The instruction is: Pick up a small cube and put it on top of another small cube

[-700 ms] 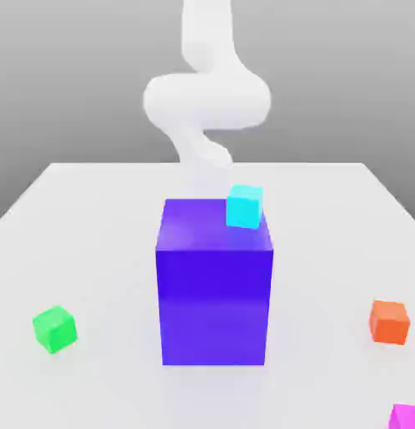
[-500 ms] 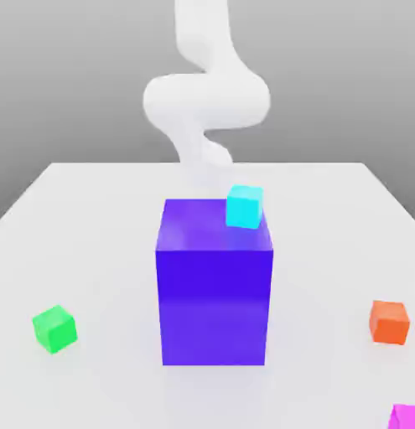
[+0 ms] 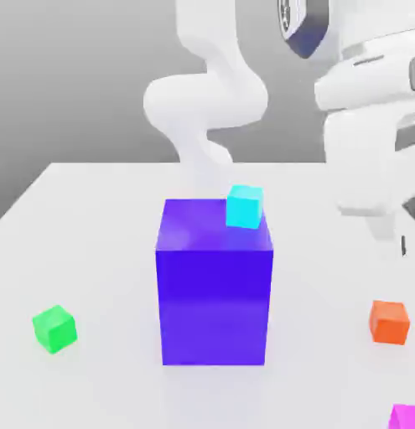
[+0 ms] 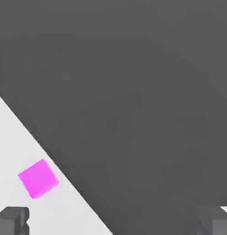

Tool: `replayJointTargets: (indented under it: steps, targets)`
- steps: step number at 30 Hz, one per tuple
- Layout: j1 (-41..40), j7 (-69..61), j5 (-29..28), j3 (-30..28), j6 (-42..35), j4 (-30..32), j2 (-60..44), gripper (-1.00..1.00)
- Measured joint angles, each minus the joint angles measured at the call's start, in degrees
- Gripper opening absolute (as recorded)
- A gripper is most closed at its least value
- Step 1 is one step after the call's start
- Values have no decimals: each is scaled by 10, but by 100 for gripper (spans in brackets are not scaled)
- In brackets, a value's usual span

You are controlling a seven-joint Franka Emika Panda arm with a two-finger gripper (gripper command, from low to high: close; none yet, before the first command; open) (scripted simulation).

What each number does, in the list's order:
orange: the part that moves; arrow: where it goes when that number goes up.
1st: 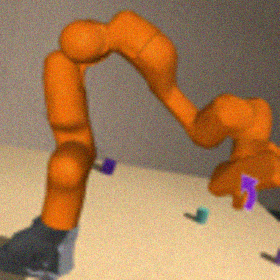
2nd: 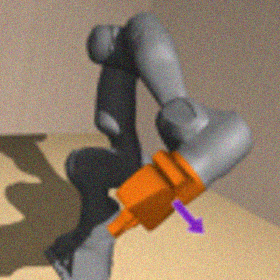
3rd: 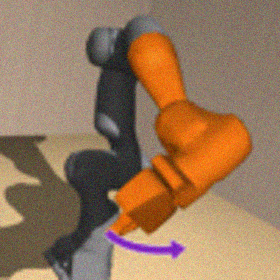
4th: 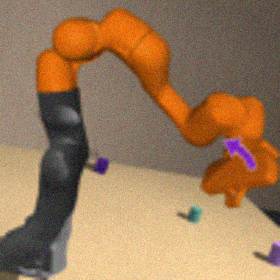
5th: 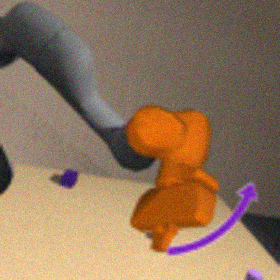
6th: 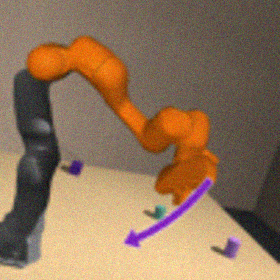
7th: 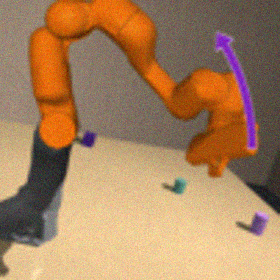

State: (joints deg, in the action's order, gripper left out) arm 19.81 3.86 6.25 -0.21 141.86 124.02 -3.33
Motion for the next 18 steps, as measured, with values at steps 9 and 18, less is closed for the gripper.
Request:
replayJointTargets:
  steps: [9, 18]
  targets:
    - [35, -103, -59, 28, 42, -28, -183, 0]
    - [53, -121, -93, 26, 116, -56, -317, -100]
